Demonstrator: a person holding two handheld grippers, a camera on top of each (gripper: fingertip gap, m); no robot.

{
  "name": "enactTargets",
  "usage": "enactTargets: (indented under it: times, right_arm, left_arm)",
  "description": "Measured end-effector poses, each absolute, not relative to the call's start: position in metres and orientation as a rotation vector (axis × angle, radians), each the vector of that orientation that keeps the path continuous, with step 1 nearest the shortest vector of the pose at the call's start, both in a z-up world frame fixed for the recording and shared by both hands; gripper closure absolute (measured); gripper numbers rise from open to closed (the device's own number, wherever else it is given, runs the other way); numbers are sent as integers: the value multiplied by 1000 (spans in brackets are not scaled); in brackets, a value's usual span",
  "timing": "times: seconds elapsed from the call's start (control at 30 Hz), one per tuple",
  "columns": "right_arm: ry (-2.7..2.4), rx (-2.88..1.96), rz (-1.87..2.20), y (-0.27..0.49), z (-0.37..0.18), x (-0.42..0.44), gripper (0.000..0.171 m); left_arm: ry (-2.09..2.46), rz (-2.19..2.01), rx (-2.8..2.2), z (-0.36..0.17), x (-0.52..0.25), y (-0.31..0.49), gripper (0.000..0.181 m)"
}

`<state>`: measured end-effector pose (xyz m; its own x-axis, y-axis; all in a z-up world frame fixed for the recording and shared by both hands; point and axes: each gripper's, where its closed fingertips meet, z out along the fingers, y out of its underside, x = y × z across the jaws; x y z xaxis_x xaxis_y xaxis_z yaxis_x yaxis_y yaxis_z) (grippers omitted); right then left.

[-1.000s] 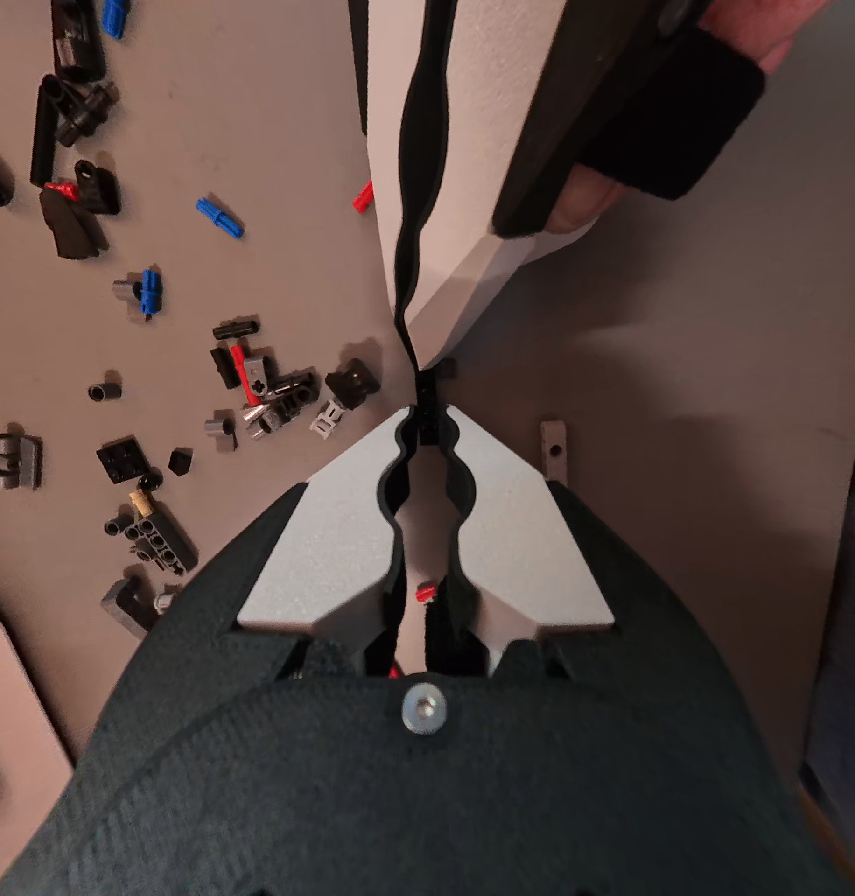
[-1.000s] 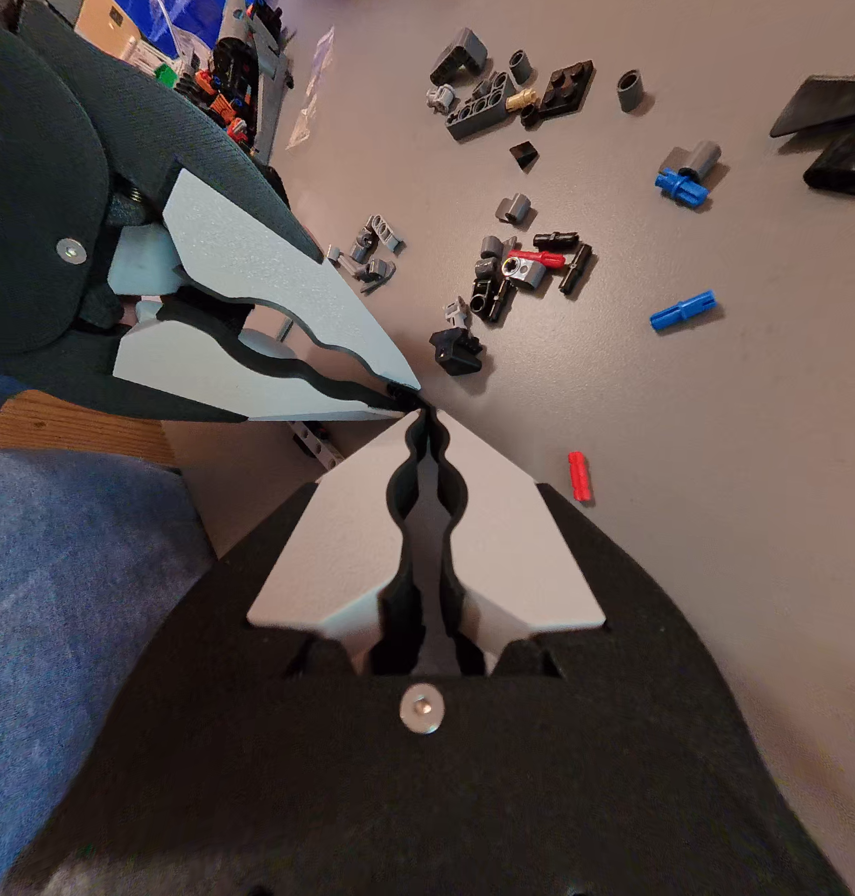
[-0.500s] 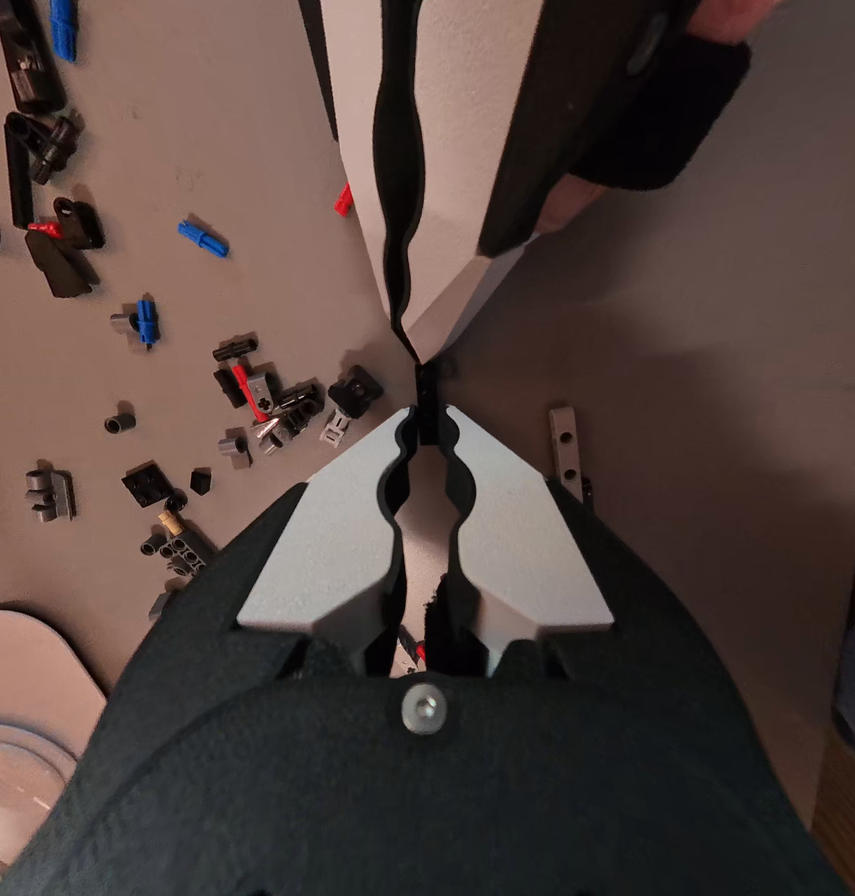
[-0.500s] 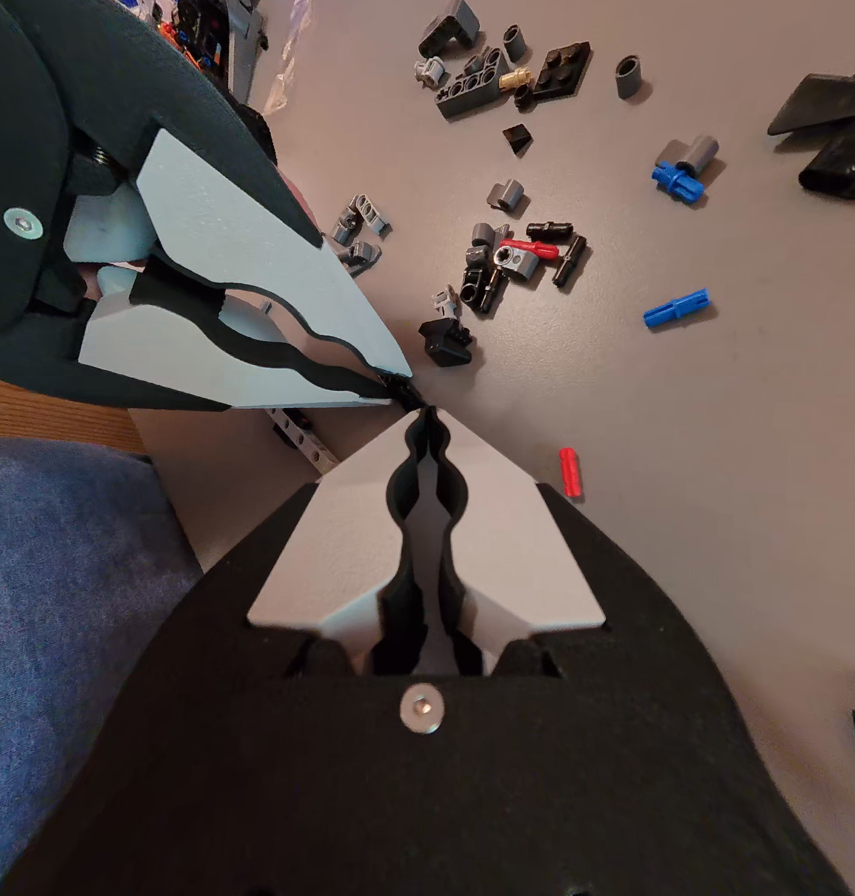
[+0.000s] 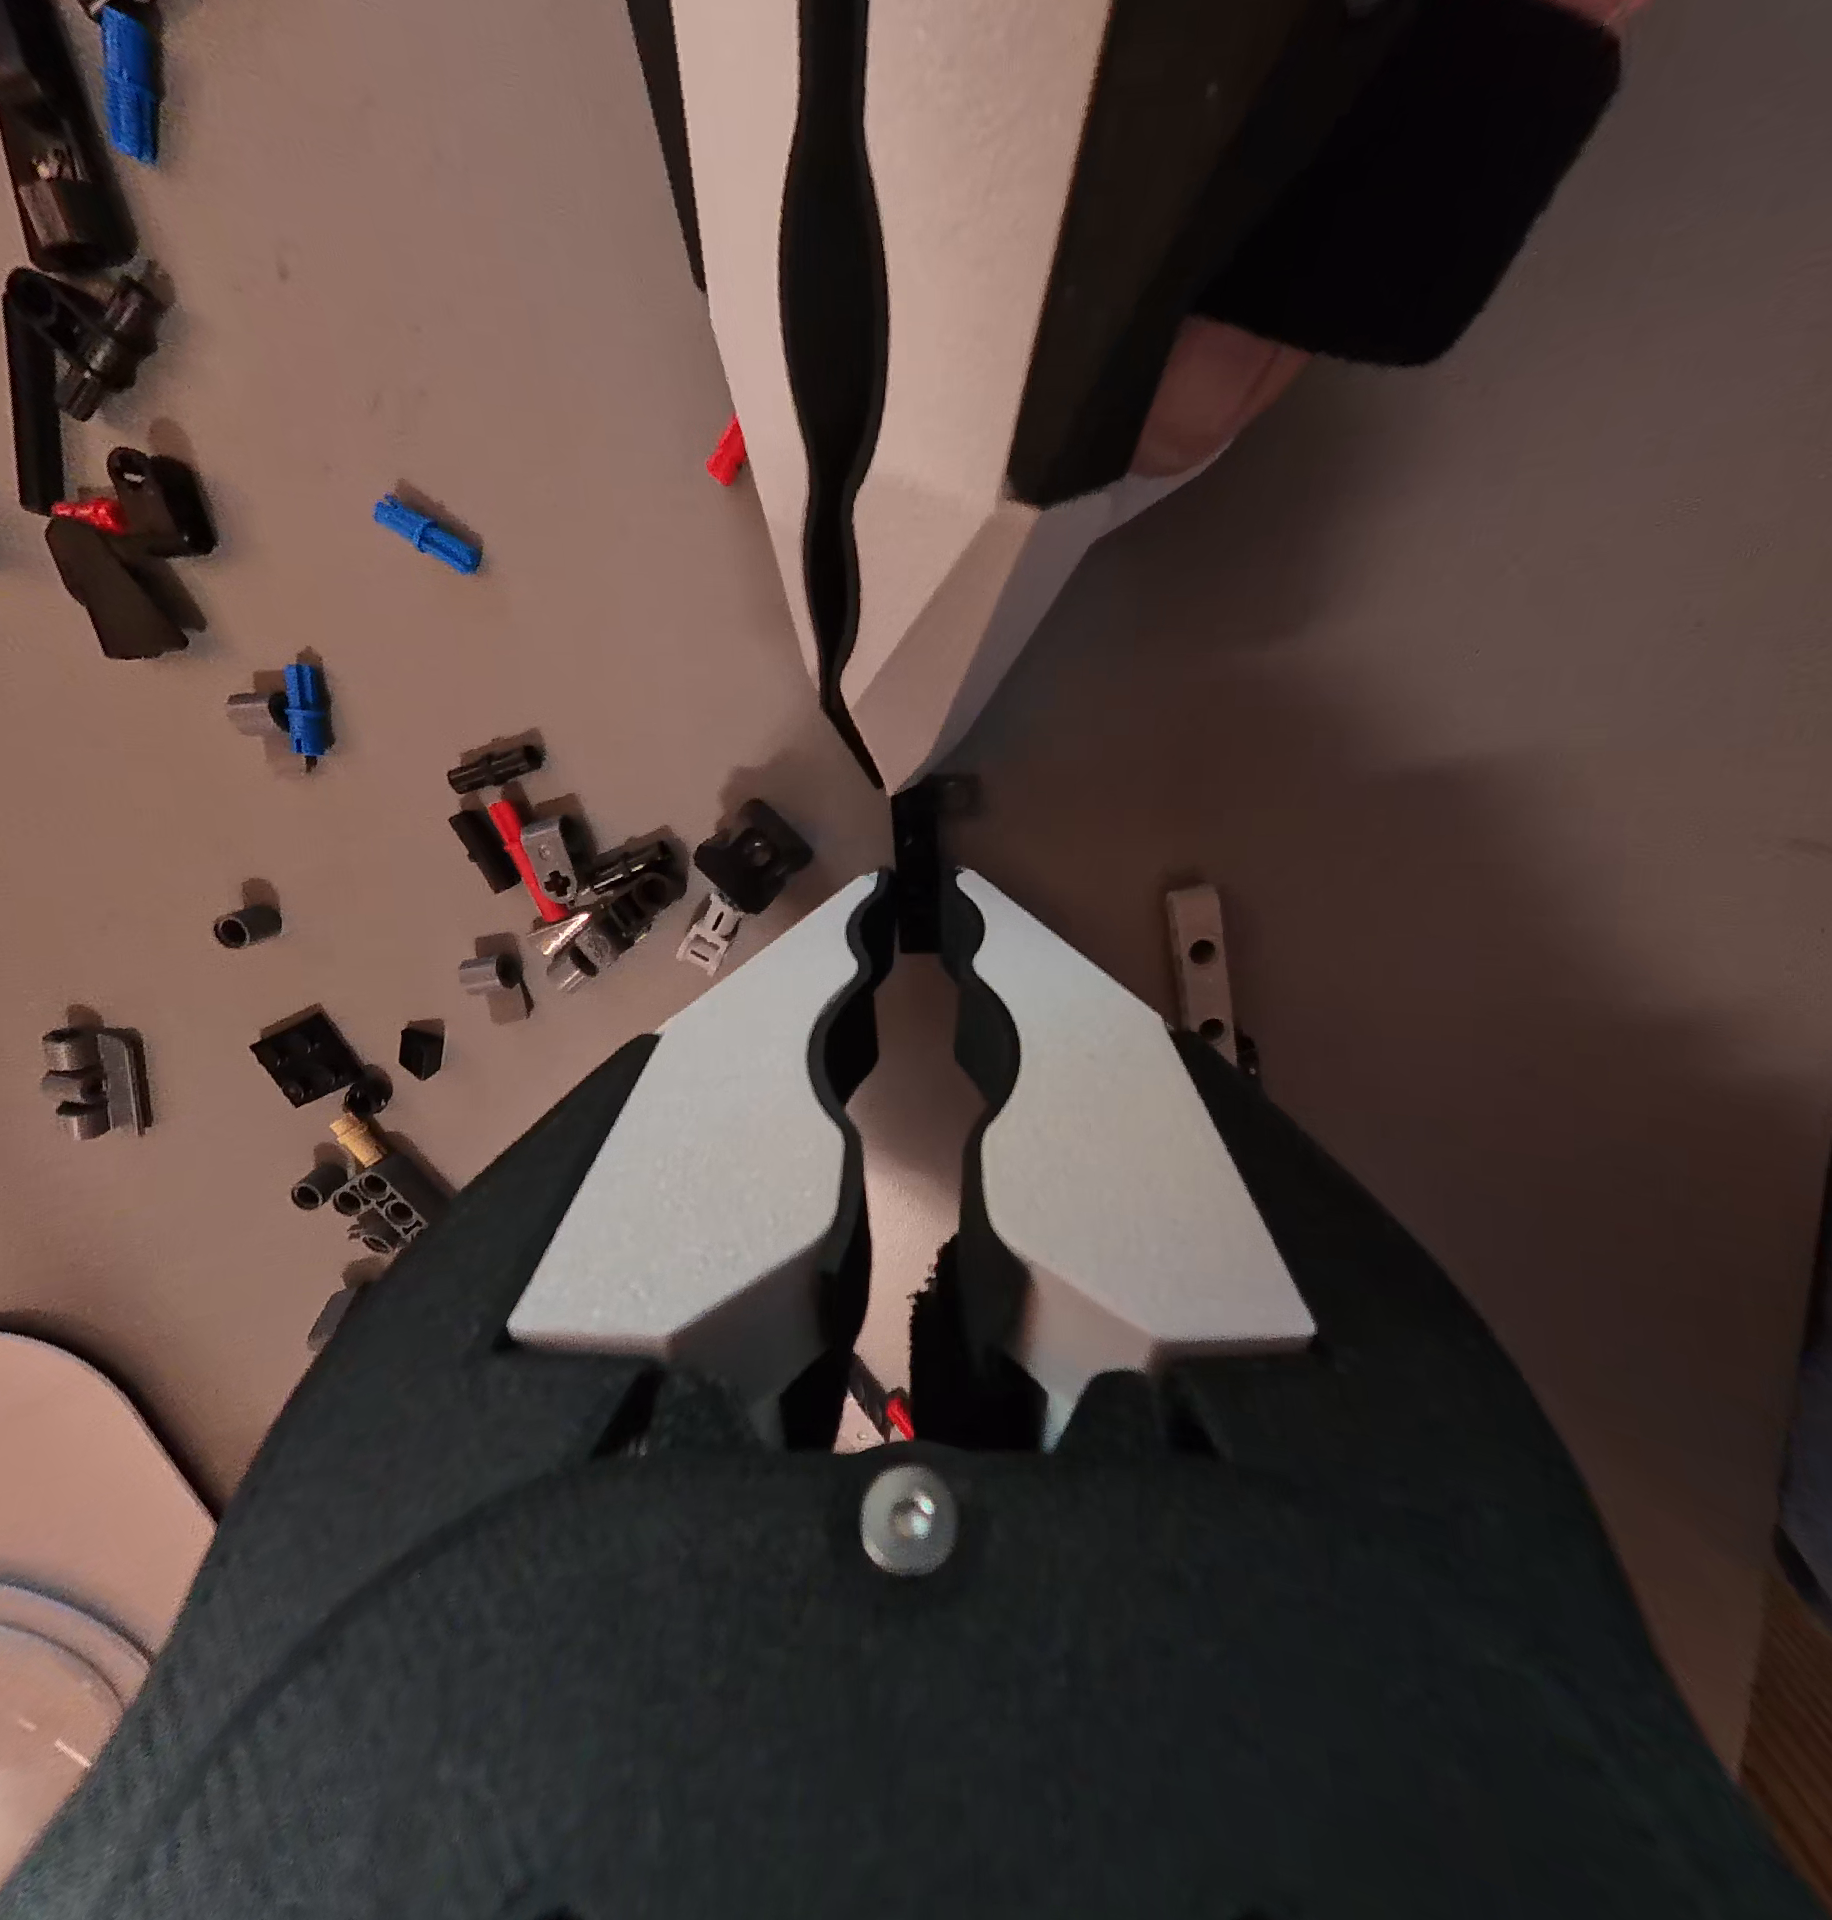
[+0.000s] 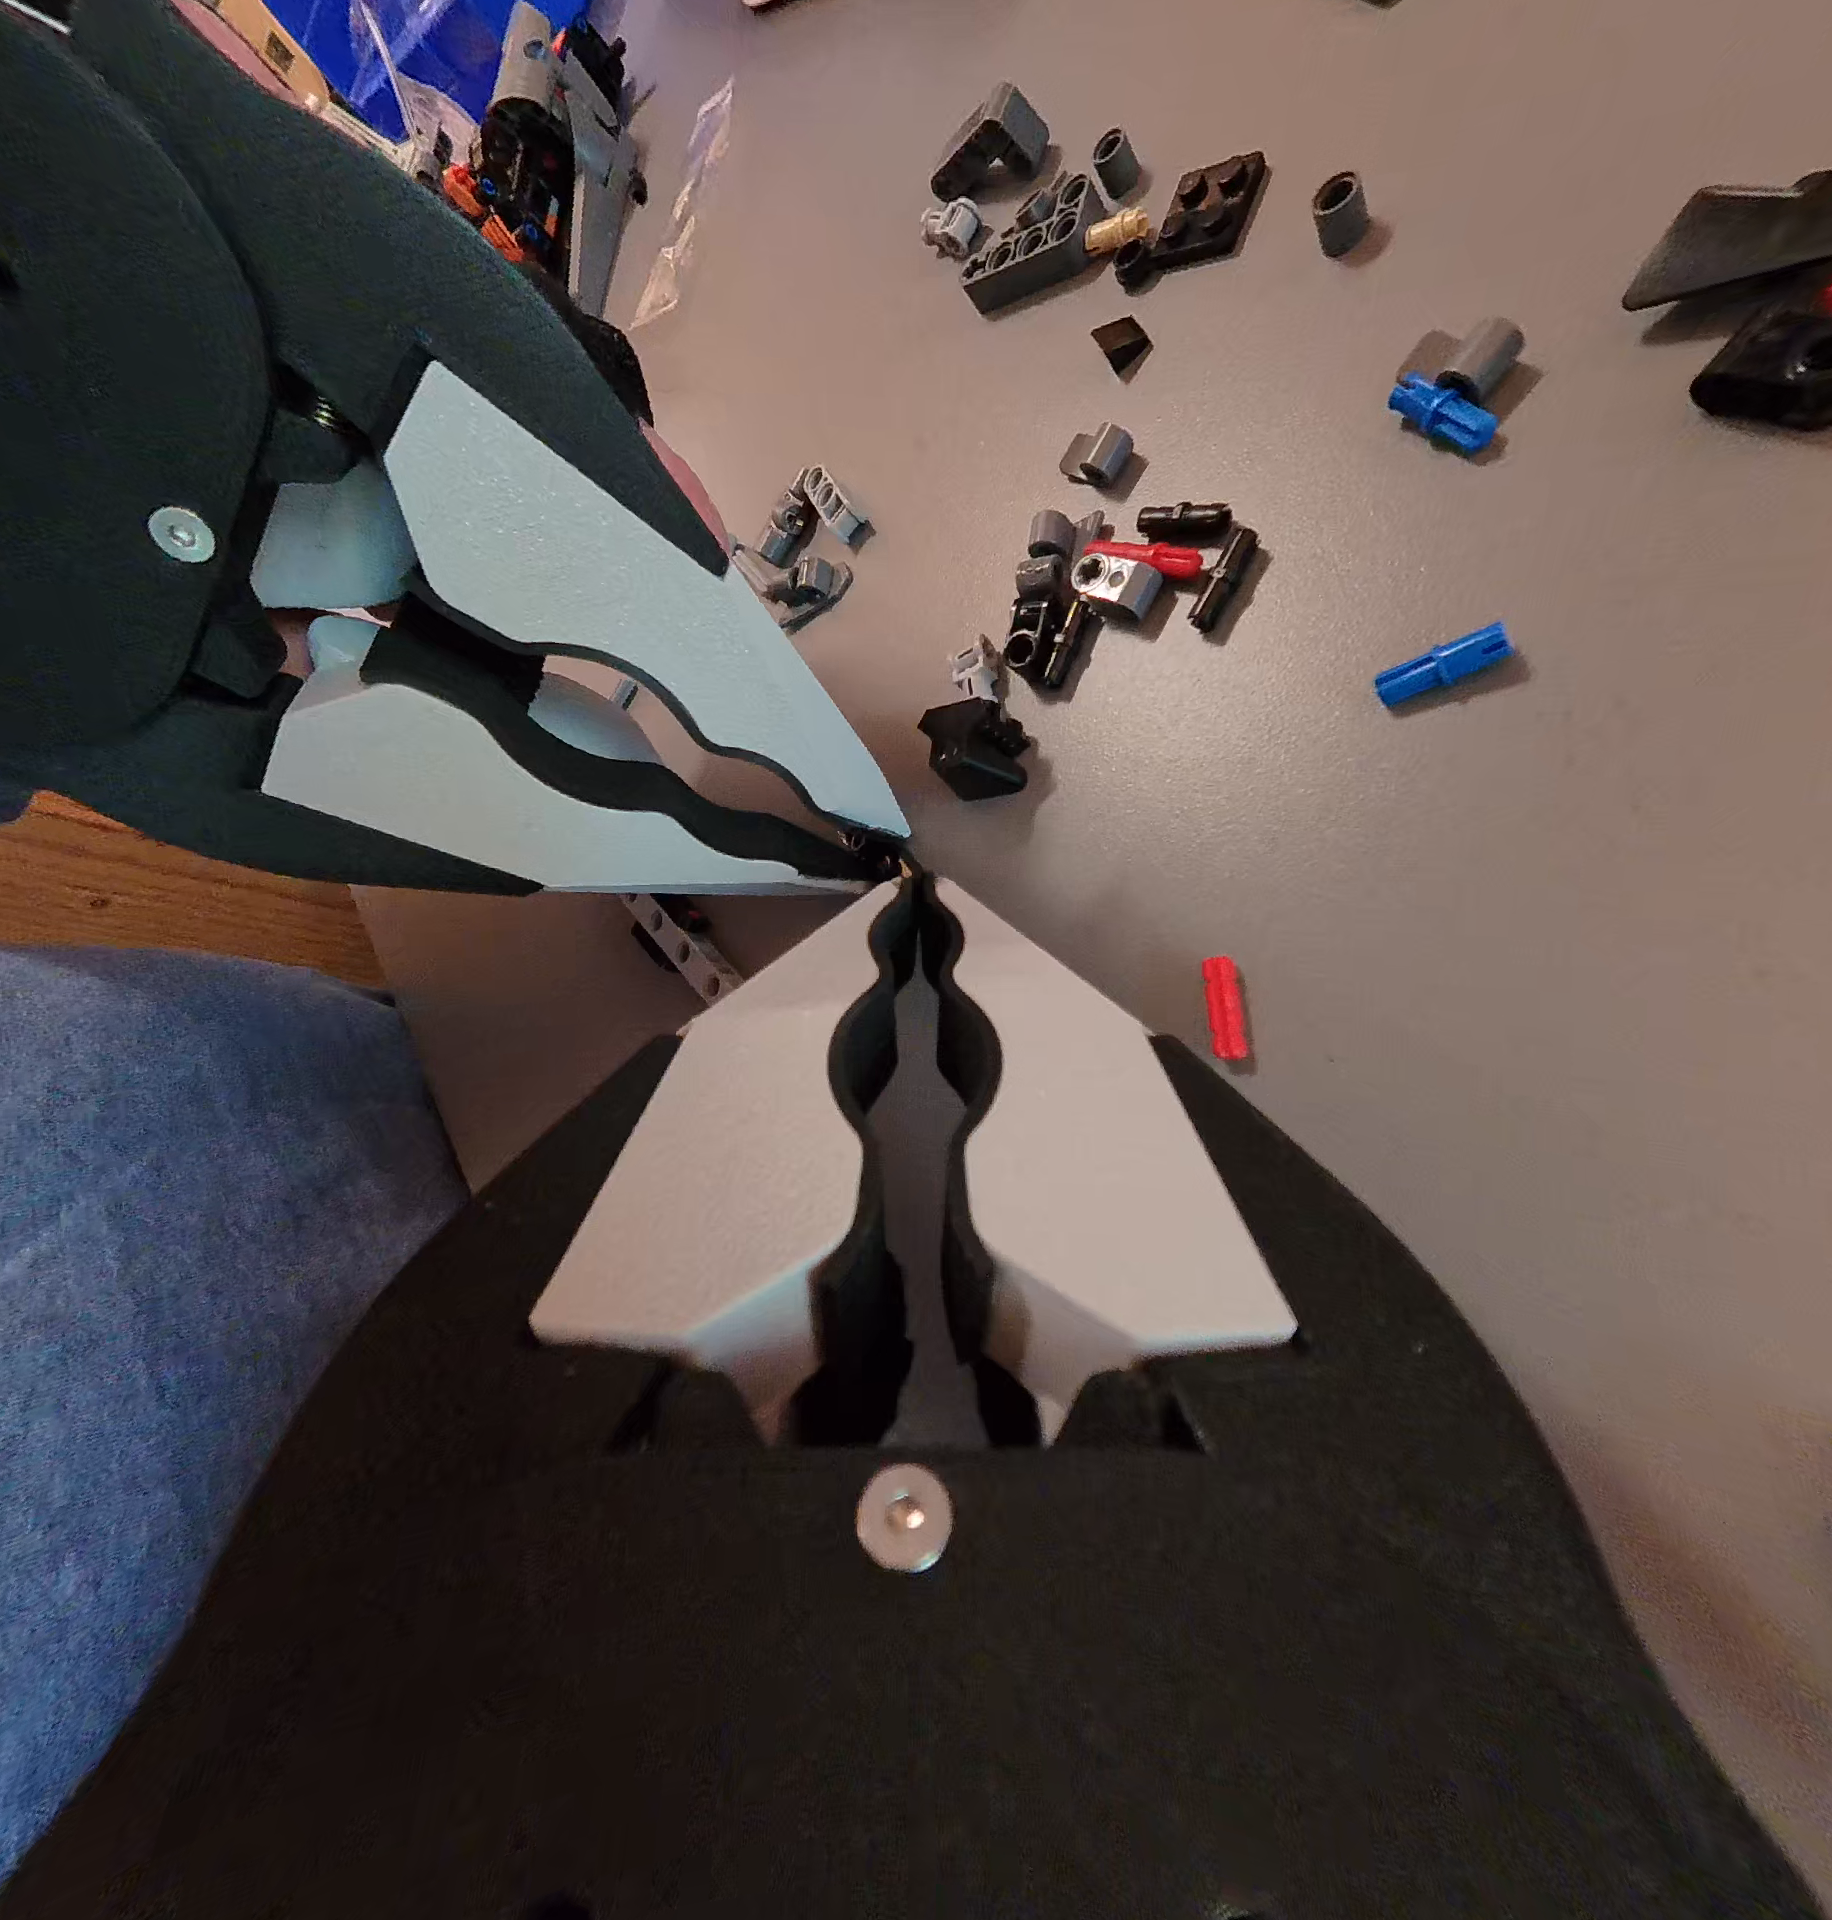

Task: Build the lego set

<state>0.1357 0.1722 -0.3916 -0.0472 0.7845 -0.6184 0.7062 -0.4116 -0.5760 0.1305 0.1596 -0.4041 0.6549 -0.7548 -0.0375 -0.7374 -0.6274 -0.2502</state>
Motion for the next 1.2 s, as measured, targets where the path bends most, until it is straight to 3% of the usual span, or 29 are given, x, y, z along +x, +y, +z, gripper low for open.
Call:
enactTargets:
  times: [1.2]
  right_arm:
    - [-1649, -2065, 1552, 171, -384, 137, 171]
  left_arm:
    - [1225, -122, -2630, -404, 133, 162, 175]
